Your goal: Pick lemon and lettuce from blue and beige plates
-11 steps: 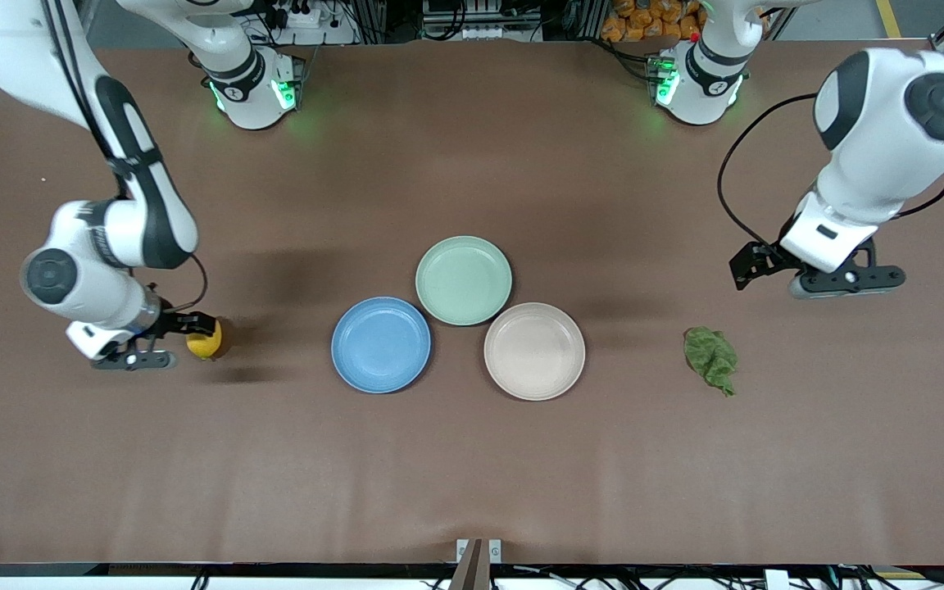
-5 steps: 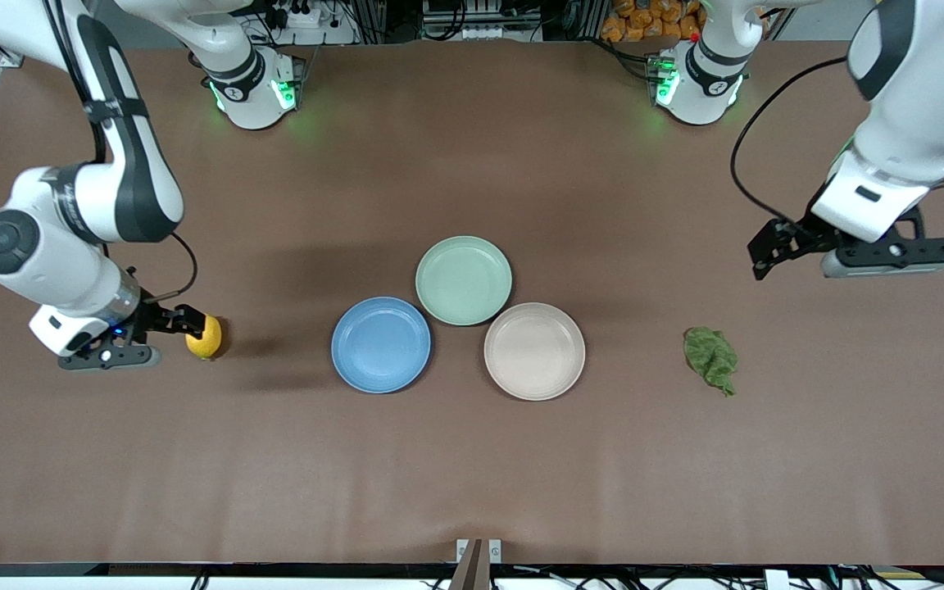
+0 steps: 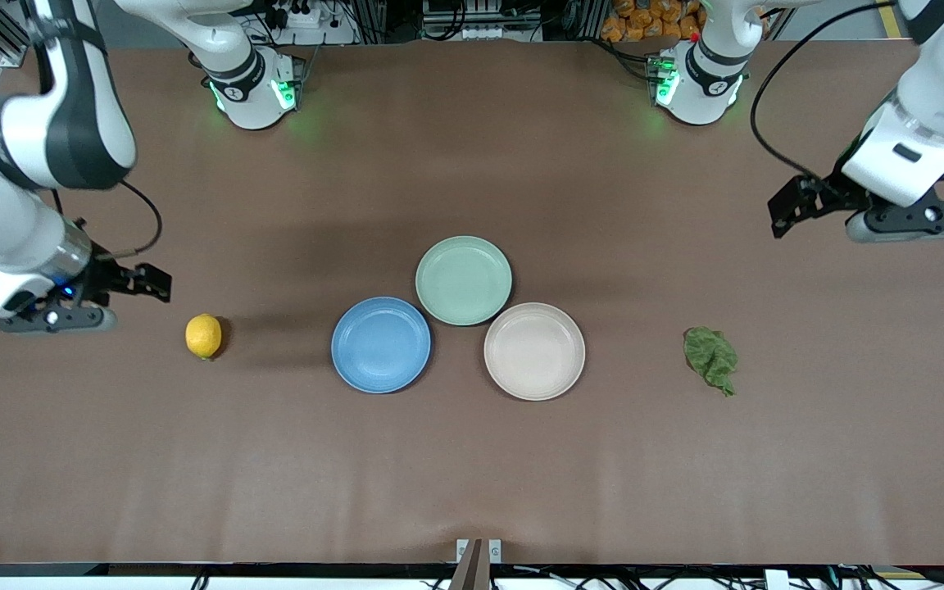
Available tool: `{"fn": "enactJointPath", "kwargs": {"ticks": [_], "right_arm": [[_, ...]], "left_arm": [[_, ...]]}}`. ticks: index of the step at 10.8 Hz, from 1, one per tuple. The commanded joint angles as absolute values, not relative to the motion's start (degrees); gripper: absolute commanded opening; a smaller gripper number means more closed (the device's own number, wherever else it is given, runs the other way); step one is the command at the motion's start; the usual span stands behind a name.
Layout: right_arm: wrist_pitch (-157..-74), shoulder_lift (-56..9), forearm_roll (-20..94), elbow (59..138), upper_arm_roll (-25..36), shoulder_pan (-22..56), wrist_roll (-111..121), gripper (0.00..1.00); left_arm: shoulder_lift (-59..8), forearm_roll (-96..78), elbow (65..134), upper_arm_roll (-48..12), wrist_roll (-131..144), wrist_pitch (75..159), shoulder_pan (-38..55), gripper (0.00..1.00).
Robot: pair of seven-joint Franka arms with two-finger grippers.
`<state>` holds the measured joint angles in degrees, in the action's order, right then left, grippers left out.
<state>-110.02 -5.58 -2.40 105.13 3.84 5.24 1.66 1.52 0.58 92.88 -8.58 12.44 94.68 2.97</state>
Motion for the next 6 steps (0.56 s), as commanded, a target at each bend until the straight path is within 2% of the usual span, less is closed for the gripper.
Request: {"fn": "enactJointPath", "kwargs": {"ticks": [1, 4, 6], "right_arm": [[-107.15, -1.77, -2.11, 105.91, 3.60, 4.57, 2.11, 1.00], [-102.23, 2.27, -1.67, 105.39, 3.60, 4.31, 2.20, 1.00], [-97.76, 2.29, -0.35, 100.22, 3.60, 4.22, 2.11, 1.00]], "left_arm": [[1.41, -0.79, 88.86, -8.09, 10.55, 89.49, 2.90, 1.00], [1.49, -0.70, 86.22, -8.09, 6.86, 86.40, 2.46, 1.00], [2.02, -0.27, 85.35, -7.91, 6.15, 86.22, 2.46, 1.00]]}}
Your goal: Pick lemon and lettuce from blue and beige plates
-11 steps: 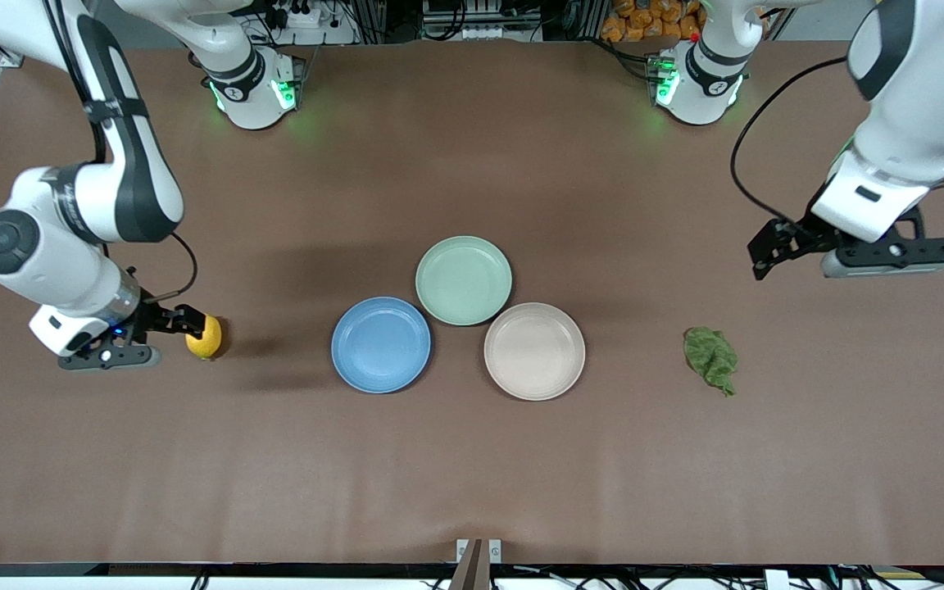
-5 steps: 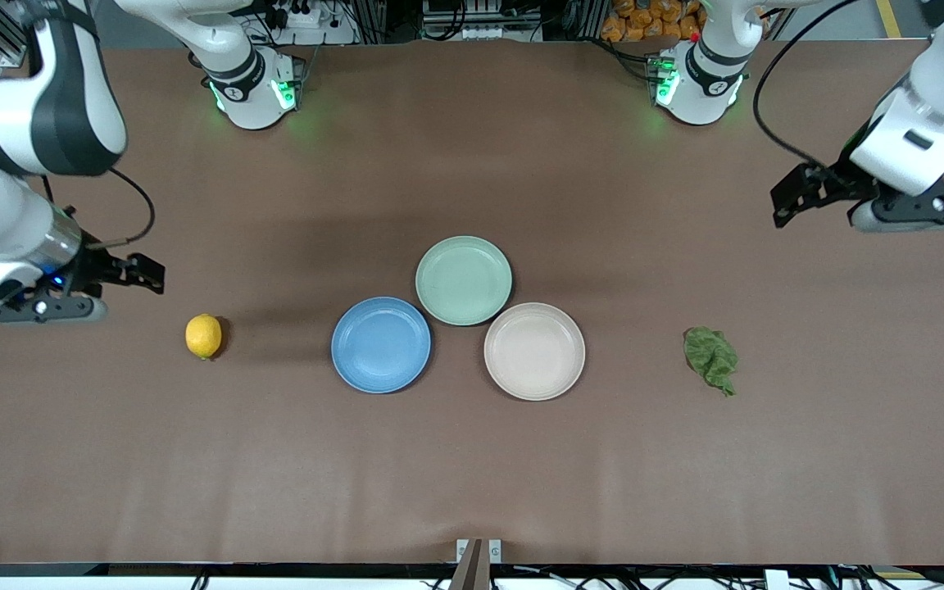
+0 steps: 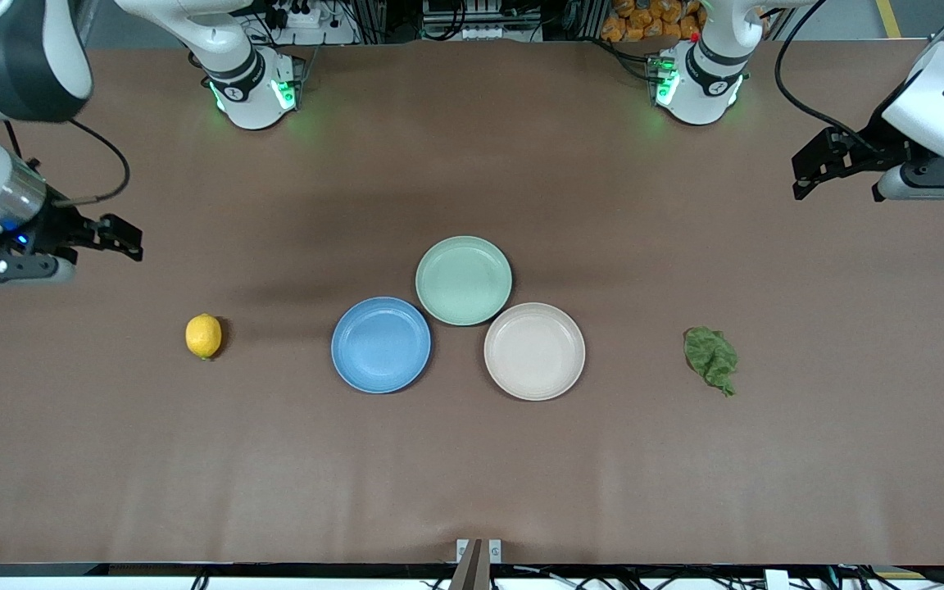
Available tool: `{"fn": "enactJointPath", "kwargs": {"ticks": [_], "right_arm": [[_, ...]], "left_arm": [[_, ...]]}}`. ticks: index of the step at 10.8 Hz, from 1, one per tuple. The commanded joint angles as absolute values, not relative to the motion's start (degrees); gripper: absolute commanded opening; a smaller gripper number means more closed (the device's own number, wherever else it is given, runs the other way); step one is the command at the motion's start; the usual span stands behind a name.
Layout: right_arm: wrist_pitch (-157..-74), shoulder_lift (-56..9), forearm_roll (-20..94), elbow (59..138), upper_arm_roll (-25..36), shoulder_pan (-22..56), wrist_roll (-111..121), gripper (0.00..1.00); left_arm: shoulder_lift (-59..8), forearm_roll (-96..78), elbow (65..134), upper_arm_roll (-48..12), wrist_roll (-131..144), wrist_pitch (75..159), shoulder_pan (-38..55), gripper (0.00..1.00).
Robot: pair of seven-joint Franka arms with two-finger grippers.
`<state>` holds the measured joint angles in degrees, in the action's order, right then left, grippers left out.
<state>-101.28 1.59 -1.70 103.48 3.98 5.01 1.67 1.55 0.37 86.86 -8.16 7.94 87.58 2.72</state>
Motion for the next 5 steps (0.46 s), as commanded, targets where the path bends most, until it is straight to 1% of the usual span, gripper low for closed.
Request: {"fn": "enactJointPath", "kwargs": {"ticks": [1, 3, 5], "right_arm": [[-95.82, 2.29, -0.44, 98.11, 3.60, 4.39, 2.02, 1.00], [-91.43, 2.64, -0.79, 94.50, 4.30, 4.92, 1.67, 1.00], [-91.06, 2.72, 1.22, 93.26, 6.76, 5.54, 1.50, 1.00]], "left_arm": [[2.20, -0.26, 85.25, -7.91, 6.07, 85.96, 2.55, 1.00], [2.02, -0.53, 85.25, -7.91, 5.80, 85.61, 2.03, 1.00], [2.02, -0.35, 85.25, -8.09, 5.80, 85.52, 1.14, 1.00]]}}
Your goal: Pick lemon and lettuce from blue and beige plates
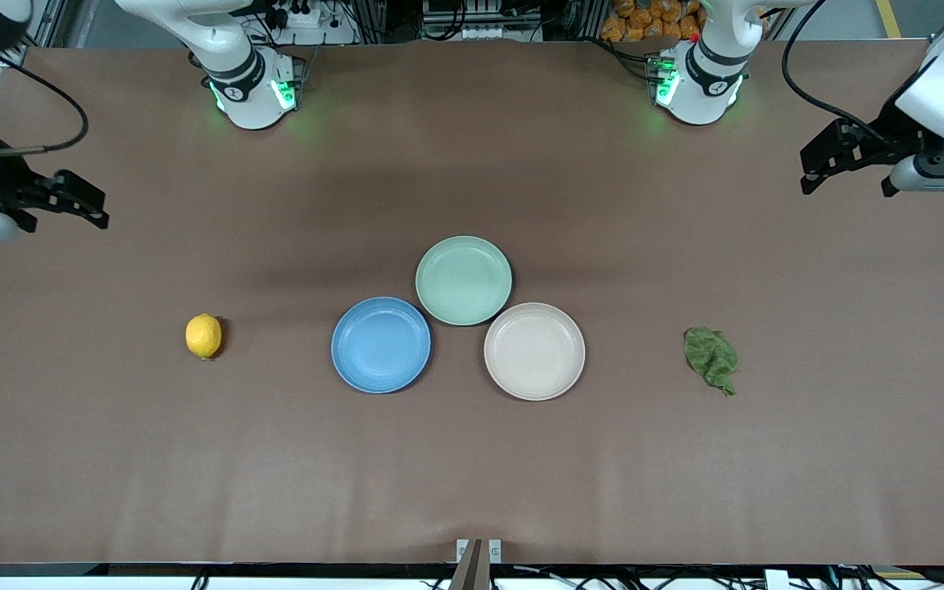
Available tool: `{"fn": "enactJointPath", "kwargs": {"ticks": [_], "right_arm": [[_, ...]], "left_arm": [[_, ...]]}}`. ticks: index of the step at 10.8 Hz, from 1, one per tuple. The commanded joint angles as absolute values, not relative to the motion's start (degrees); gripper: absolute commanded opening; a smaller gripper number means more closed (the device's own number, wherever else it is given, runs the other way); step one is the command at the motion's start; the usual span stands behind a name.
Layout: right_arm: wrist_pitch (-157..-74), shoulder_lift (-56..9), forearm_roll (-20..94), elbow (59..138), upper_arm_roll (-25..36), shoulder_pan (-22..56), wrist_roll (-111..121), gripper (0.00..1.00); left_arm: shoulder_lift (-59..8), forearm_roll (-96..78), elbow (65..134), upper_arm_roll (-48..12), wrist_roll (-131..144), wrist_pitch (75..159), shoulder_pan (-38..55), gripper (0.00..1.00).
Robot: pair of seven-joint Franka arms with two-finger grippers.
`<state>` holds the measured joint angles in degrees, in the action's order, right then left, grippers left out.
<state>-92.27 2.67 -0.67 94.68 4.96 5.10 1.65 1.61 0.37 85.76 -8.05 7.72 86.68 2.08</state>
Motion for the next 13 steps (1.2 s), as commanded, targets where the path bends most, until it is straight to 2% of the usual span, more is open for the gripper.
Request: {"fn": "enactJointPath", "kwargs": {"ticks": [1, 13], "right_arm": [[-89.84, 2.64, 2.71, 92.29, 7.38, 5.54, -0.16, 1.00], [-83.32, 2.55, -2.72, 85.08, 7.38, 6.33, 3.51, 1.00]], "left_arm": [[2.02, -0.35, 85.25, -8.09, 5.37, 85.52, 1.14, 1.00], [2.37, -1.23, 84.99, -8.44, 5.10, 83.06, 0.70, 1.00]]}}
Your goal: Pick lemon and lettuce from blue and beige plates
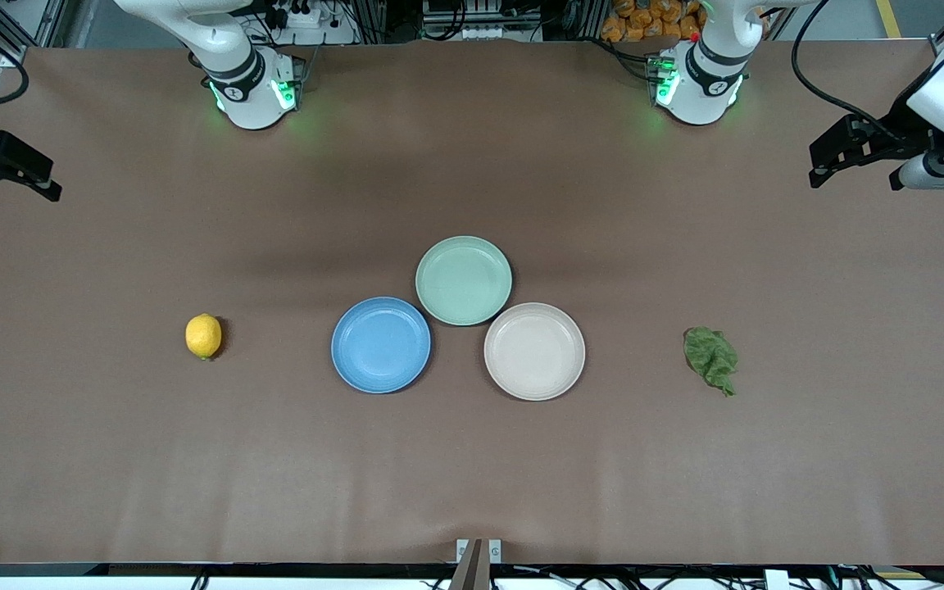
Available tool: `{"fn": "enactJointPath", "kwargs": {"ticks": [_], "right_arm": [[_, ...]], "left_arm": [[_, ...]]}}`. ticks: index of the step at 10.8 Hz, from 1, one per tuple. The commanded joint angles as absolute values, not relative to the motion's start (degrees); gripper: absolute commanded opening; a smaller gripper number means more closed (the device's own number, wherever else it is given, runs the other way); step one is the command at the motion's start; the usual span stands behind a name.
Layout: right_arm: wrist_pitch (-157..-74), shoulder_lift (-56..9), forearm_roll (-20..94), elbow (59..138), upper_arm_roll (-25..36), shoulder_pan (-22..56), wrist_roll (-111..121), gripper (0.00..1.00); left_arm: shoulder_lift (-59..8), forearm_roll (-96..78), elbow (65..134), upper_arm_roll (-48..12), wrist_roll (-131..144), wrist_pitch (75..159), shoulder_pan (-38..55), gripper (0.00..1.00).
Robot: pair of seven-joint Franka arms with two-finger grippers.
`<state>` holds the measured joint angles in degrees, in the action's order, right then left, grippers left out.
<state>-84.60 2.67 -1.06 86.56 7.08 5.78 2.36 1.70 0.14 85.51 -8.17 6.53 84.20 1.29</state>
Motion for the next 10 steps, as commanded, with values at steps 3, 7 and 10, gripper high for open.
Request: {"fn": "enactJointPath", "kwargs": {"ticks": [3, 7, 10], "right_arm": [[-83.32, 2.03, -2.64, 84.38, 7.21, 6.41, 3.43, 1.00], [-83.23, 1.67, -2.29, 83.85, 7.03, 6.24, 3.43, 1.00], [-83.32, 1.67, -2.37, 83.85, 7.03, 6.33, 3.43, 1.00]], "left_arm": [[2.64, -1.06, 84.99, -8.61, 5.10, 83.06, 0.70, 1.00], [2.64, -0.97, 84.99, -8.53, 5.10, 83.06, 0.70, 1.00], [2.64, -1.23, 84.99, -8.35, 5.10, 83.06, 0.70, 1.00]]}}
